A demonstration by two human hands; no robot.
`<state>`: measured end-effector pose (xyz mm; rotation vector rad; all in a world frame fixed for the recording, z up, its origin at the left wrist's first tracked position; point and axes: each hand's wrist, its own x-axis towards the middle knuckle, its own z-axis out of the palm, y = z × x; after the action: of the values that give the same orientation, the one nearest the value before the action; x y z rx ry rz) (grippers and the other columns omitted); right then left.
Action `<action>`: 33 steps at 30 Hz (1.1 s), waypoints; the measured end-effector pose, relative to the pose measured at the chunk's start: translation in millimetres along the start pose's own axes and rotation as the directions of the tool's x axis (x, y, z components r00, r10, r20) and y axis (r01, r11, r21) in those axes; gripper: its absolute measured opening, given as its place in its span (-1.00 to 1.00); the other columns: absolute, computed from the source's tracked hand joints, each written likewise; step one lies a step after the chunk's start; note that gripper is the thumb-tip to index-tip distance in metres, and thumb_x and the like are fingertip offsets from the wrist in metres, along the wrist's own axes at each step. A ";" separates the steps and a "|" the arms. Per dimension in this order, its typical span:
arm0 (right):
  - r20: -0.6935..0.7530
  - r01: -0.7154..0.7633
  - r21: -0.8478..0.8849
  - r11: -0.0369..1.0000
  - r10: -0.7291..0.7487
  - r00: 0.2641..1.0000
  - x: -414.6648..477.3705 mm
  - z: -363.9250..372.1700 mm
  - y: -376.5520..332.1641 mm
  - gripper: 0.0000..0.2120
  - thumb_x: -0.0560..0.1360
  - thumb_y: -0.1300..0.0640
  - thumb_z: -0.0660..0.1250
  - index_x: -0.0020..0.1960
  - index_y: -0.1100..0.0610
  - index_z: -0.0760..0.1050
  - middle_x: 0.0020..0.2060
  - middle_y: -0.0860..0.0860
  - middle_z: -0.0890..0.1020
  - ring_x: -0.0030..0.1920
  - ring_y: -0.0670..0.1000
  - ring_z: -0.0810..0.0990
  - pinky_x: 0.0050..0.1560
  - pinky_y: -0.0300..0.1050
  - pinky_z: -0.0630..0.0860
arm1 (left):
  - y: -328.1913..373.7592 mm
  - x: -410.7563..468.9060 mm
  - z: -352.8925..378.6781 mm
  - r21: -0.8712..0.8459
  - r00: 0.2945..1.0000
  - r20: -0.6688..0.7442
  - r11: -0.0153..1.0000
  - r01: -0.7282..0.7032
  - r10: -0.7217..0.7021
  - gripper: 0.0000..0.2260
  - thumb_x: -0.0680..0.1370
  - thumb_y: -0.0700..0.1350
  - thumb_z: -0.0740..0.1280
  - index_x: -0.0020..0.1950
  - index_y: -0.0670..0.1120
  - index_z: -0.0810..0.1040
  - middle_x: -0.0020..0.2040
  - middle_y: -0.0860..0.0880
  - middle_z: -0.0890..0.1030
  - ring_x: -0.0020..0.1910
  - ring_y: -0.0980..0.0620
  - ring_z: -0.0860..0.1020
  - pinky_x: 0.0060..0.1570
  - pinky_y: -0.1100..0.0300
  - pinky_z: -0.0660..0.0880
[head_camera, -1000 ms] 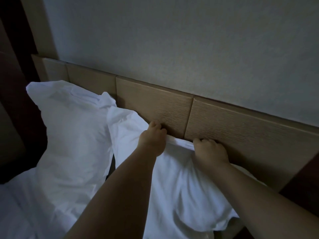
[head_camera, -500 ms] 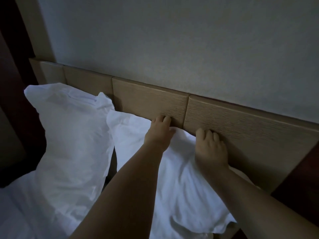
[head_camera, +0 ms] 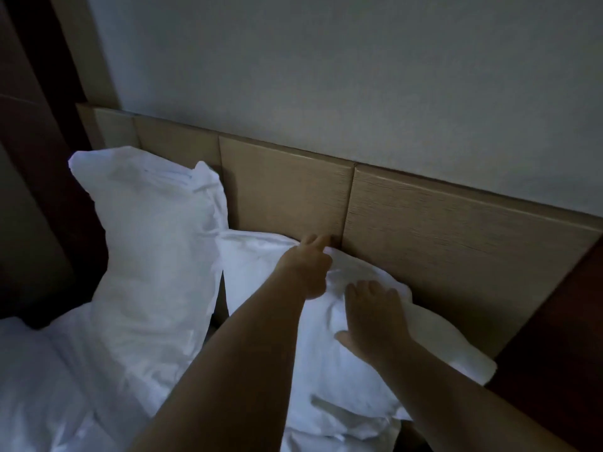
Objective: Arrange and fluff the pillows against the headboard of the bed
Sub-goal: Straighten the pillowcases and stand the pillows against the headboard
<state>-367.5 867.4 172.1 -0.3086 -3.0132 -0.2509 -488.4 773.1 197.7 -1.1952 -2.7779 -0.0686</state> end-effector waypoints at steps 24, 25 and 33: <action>-0.182 -0.056 0.009 0.998 0.057 0.982 38.9 -128.8 40.2 -0.71 0.61 0.07 0.11 0.32 -0.01 0.36 0.26 0.09 0.47 0.29 0.16 0.41 0.15 0.05 0.38 | -25.8 -7.3 -104.9 0.228 0.961 -0.267 0.964 0.136 -0.072 -0.70 0.61 -0.28 0.12 0.29 -0.13 0.48 0.25 -0.08 0.44 0.28 -0.11 0.42 0.03 -0.06 0.52; -0.173 -0.059 0.020 0.998 0.062 0.983 38.4 -128.0 39.8 -0.69 0.62 0.07 0.10 0.34 -0.01 0.35 0.27 0.09 0.46 0.30 0.16 0.40 0.17 0.05 0.37 | -26.2 -6.1 -104.3 0.205 0.963 -0.258 0.969 0.137 -0.081 -0.69 0.61 -0.27 0.13 0.32 -0.12 0.47 0.26 -0.07 0.44 0.29 -0.10 0.41 0.06 -0.07 0.51; -0.084 -0.113 -0.013 0.994 0.111 0.990 31.7 -54.2 31.4 -0.68 0.53 0.16 0.04 0.14 0.12 0.50 0.06 0.11 0.57 0.12 0.17 0.52 0.11 0.12 0.45 | -21.8 1.5 -30.3 0.098 0.986 -0.085 0.984 0.149 -0.141 -0.55 0.57 -0.19 0.28 0.44 0.01 0.34 0.35 -0.05 0.34 0.31 -0.07 0.38 0.10 -0.02 0.51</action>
<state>-387.2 894.4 233.8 -0.4557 -2.9010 -0.2734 -502.6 756.6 228.0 -0.9440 -2.7589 0.0163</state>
